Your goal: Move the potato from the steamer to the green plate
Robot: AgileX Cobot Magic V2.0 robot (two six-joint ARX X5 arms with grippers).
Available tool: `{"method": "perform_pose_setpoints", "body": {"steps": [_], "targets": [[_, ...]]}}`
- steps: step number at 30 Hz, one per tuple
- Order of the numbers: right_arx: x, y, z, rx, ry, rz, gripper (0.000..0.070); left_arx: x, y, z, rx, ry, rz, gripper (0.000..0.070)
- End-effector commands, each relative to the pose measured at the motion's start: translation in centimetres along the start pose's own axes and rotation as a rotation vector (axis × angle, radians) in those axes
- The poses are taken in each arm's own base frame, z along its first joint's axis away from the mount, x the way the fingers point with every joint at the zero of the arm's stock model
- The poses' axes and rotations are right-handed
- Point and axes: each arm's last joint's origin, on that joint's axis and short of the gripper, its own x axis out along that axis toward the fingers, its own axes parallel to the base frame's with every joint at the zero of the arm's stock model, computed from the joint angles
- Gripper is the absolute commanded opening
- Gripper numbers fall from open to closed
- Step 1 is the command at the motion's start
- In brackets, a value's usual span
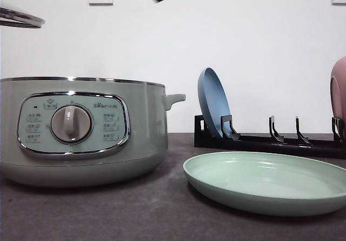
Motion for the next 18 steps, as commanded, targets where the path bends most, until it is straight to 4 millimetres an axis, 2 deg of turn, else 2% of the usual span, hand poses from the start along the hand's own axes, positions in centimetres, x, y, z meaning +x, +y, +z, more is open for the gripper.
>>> {"method": "perform_pose_setpoints", "body": {"steps": [1,5,10,14,18], "targets": [[2.2,0.1,1.0,-0.004,0.011,-0.002,0.0491,-0.8,0.1,0.6,0.005,-0.068,0.004,0.0000],[5.9,0.1,2.0,-0.021,0.037,-0.052,0.0491,-0.8,0.1,0.7,0.002,-0.069,0.004,0.0000],[10.3,0.1,1.9,-0.038,0.062,-0.086,0.0504,-0.8,0.1,0.7,0.002,-0.070,0.004,0.0000],[13.1,0.2,1.3,-0.051,0.082,-0.138,0.0554,-0.8,0.1,0.7,0.001,-0.073,0.004,0.0000],[14.8,0.1,0.9,-0.057,0.092,-0.168,0.0561,-0.8,0.1,0.7,0.001,-0.073,0.004,0.0000]]}}
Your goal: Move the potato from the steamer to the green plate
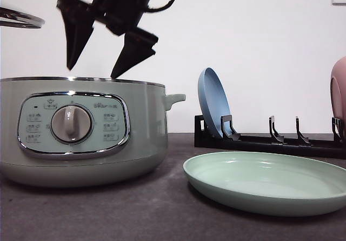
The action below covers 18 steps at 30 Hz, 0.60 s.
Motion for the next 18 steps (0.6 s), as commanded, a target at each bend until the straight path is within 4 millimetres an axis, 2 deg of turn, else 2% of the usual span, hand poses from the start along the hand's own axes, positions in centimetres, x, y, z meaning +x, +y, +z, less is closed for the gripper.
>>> {"method": "perform_pose_setpoints", "body": {"steps": [1,8,18], "targets": [[0.9,0.6,0.4,0.004,-0.018,-0.007,0.0560,-0.8,0.1,0.7,0.001,-0.071,0.003,0.0000],[3.4,0.4,-0.2,0.041,0.014,-0.042,0.0561,-0.8,0.1,0.7,0.001,-0.071,0.003,0.0000],[5.8,0.1,-1.2,0.067,0.066,-0.062,0.0561,-0.8,0.1,0.7,-0.002,-0.071,0.003,0.0000]]}}
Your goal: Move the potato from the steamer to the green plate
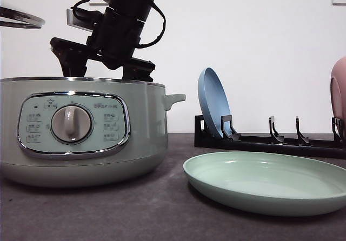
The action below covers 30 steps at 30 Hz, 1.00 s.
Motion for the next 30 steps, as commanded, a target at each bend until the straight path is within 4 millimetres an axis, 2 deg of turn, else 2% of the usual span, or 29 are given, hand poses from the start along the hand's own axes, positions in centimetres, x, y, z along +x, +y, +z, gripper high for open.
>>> {"method": "perform_pose_setpoints", "body": {"steps": [1,23,25,30], "targets": [[1.4,0.6,0.0,0.013,0.012,0.006,0.0561,-0.8,0.1,0.7,-0.001,-0.070,0.003,0.0000],[3.3,0.7,-1.2,0.022,0.103,-0.002,0.0554,-0.8,0.1,0.7,-0.001,-0.071,0.003,0.0000],[3.3,0.7,-1.3,0.022,0.105,-0.003,0.0497,-0.8,0.1,0.7,-0.001,-0.071,0.003,0.0000],[3.3,0.8,-1.3,0.019,0.109,-0.001,0.0262,-0.8,0.1,0.7,-0.001,-0.071,0.003,0.0000]]}}
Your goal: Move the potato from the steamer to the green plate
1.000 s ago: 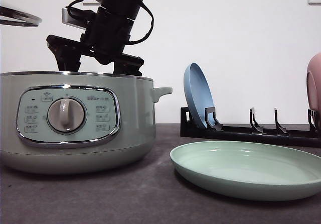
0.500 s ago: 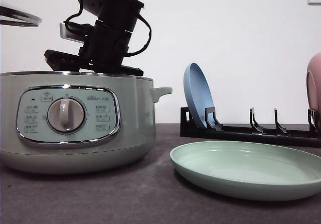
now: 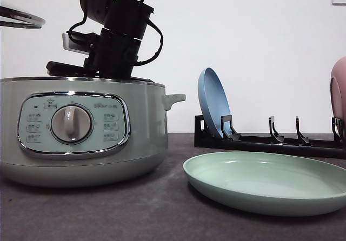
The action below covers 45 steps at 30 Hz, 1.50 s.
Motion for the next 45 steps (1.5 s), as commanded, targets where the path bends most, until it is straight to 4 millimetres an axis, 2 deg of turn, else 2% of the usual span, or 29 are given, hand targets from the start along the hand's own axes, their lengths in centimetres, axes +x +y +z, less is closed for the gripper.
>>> {"method": "perform_pose_setpoints", "body": {"steps": [1,3,6,11,18,24,29,34,39,45], "targets": [[0.7,0.6,0.2,0.005,-0.003,0.006,0.0221,-0.8,0.1,0.6,-0.001,-0.065,0.003,0.0000],[0.5,0.6,0.3,0.005,-0.008,0.007,0.0180,-0.8,0.1,0.6,-0.001,-0.065,0.003,0.0000],[-0.5,0.5,0.6,-0.001,-0.030,0.010,0.0176,-0.8,0.1,0.6,-0.001,-0.066,0.003,0.0000],[-3.9,0.8,1.3,-0.028,-0.101,0.019,0.0176,-0.8,0.1,0.6,-0.001,-0.066,0.002,0.0000],[-11.5,0.6,1.7,-0.067,-0.226,0.019,0.0176,-0.8,0.0,0.6,0.000,-0.067,-0.022,0.0000],[-18.8,-0.9,0.6,-0.067,-0.295,-0.015,0.0175,-0.8,-0.2,0.6,0.007,-0.067,-0.037,0.0000],[-23.8,-3.3,-1.3,-0.012,-0.306,-0.052,0.0176,-0.9,-0.7,0.7,0.019,-0.071,-0.084,0.0000],[-26.2,-5.6,-4.1,0.043,-0.282,-0.082,0.0176,-0.9,-1.4,0.7,0.041,-0.072,-0.120,0.0000],[-26.6,-7.4,-8.8,0.100,-0.305,-0.107,0.0176,-1.0,-2.3,0.7,0.067,-0.077,-0.195,0.0000],[-25.5,-8.3,-14.4,0.209,-0.341,-0.113,0.0176,-1.2,-3.4,0.6,0.102,-0.082,-0.237,0.0000]]}}
